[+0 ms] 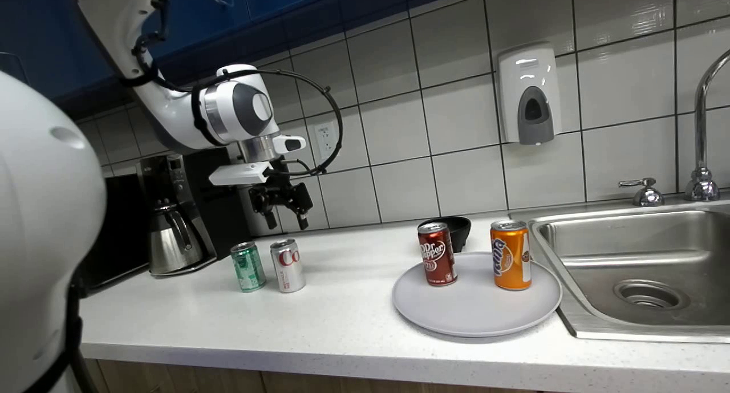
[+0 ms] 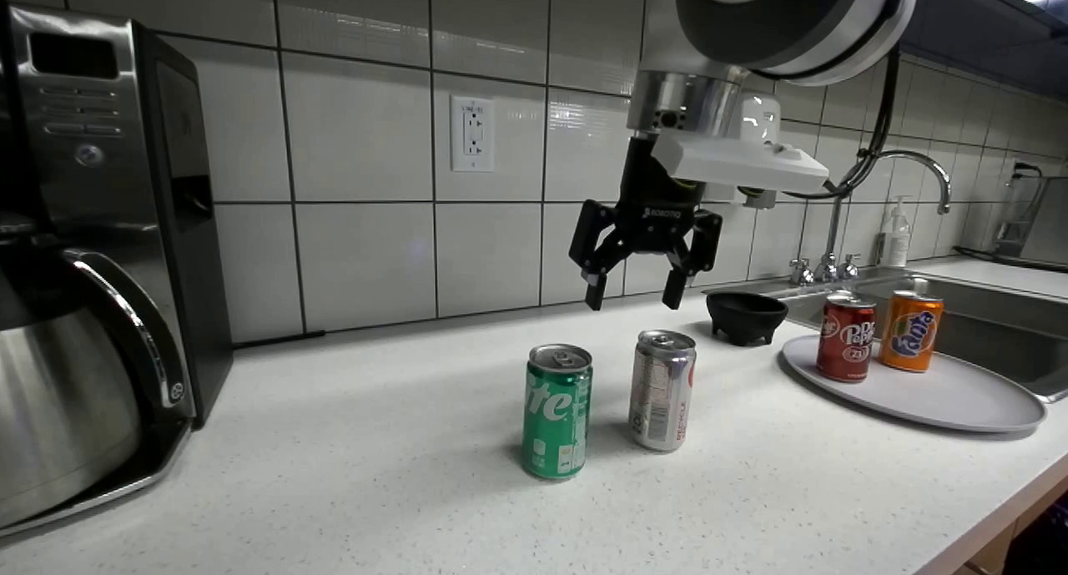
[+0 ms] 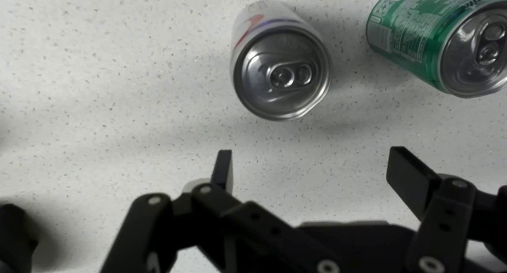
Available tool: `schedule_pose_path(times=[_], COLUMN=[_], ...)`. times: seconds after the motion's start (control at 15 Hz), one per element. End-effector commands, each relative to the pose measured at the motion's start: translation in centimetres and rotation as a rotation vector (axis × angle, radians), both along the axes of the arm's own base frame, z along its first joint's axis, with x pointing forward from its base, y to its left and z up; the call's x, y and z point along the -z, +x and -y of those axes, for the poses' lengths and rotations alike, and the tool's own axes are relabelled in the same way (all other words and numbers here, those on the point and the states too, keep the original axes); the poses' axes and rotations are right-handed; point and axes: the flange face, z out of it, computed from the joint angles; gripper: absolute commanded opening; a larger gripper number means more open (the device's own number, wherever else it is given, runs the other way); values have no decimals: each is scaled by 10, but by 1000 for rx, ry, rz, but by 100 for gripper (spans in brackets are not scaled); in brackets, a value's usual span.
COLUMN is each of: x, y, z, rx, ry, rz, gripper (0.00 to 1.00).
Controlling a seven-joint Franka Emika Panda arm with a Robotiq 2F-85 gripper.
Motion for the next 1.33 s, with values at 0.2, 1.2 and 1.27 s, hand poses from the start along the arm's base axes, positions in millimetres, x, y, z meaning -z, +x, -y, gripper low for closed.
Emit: schedule_pose_path(times=[0.2, 1.2, 1.27], x=[6, 25, 26], y=[-14, -27, -27], z=[0, -2, -2], rx=[-4, -19, -19], ry=[-24, -23, -23], rz=[-44, -90, -91], gripper=[100, 100, 100])
